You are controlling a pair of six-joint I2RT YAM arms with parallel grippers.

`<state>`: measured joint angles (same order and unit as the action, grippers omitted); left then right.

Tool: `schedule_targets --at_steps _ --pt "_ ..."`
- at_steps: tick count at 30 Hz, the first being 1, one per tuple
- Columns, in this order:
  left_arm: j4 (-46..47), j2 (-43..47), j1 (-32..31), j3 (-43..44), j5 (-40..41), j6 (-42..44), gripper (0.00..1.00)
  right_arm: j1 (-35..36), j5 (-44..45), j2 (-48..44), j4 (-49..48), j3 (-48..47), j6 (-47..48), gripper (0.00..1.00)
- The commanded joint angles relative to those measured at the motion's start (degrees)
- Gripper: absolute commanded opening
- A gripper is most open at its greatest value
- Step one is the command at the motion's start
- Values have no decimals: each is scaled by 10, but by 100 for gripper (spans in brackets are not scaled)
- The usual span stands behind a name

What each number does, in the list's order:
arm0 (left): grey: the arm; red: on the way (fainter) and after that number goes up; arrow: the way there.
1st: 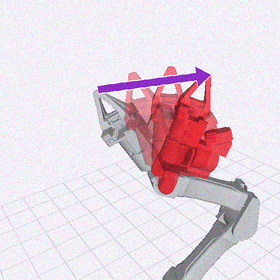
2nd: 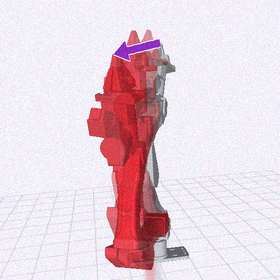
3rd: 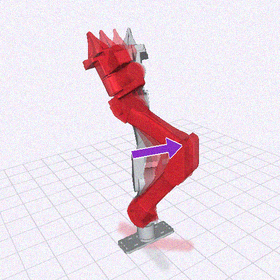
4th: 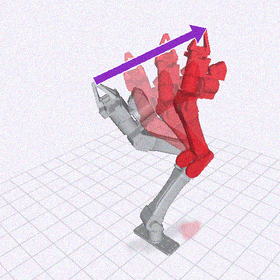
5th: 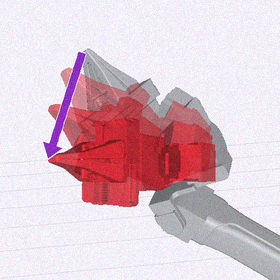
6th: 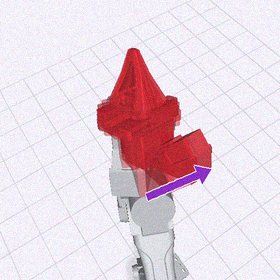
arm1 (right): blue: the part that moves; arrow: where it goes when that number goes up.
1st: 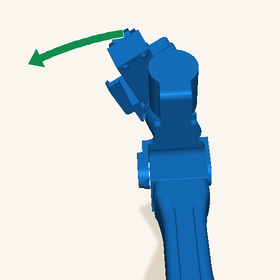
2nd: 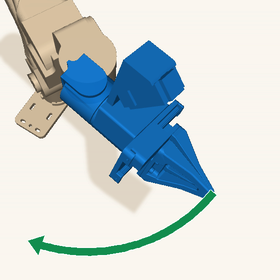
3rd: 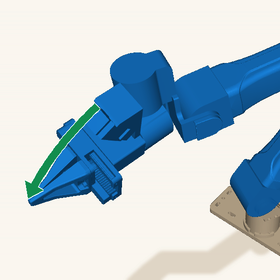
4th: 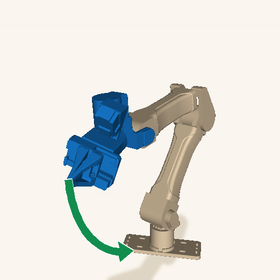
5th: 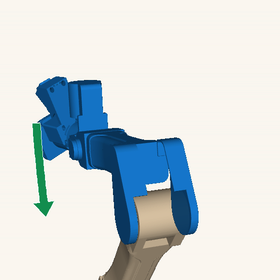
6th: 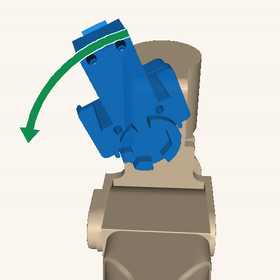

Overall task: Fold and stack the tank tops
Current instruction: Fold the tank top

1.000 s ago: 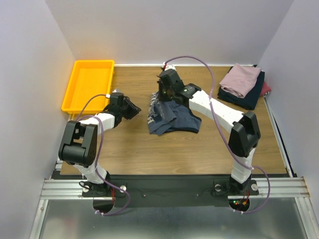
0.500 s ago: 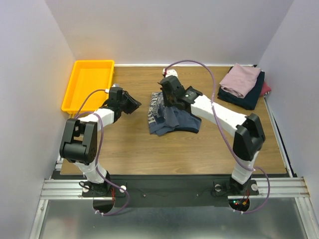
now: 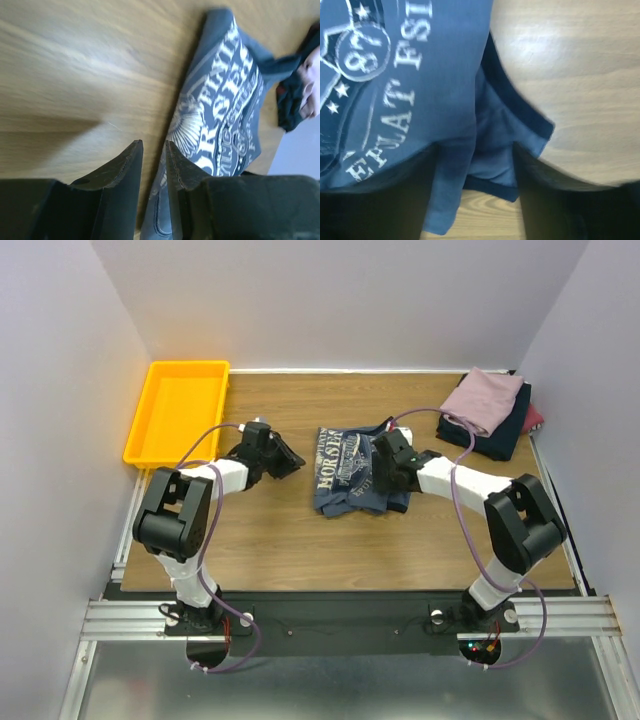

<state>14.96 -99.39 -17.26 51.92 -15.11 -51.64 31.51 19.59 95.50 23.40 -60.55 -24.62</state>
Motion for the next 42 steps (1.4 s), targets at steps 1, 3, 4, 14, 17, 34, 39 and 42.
schedule_targets --at_steps 1,3,4,14,17,34,39,42 --pt "26 16 -33 12 -4 20 37 0 0 -18 -49 -1 -31 74" --pt "25 22 -40 -1 1 26 37 -8 4 -37 -48 4 -35 83" --pt "26 24 -42 -7 6 28 37 -11 2 -46 -48 6 -38 84" --pt "39 23 -45 -34 9 26 37 -14 -112 -148 -57 87 -100 82" --pt "40 21 -46 -29 6 24 37 -14 -125 -167 -69 118 -119 78" --pt "45 18 -47 -22 1 22 36 -14 -192 -125 -146 159 -162 40" --pt "44 18 -47 -20 0 23 36 -14 -191 -116 -150 150 -161 17" --pt "43 18 -47 -20 0 25 36 -14 -178 -127 -146 133 -143 7"
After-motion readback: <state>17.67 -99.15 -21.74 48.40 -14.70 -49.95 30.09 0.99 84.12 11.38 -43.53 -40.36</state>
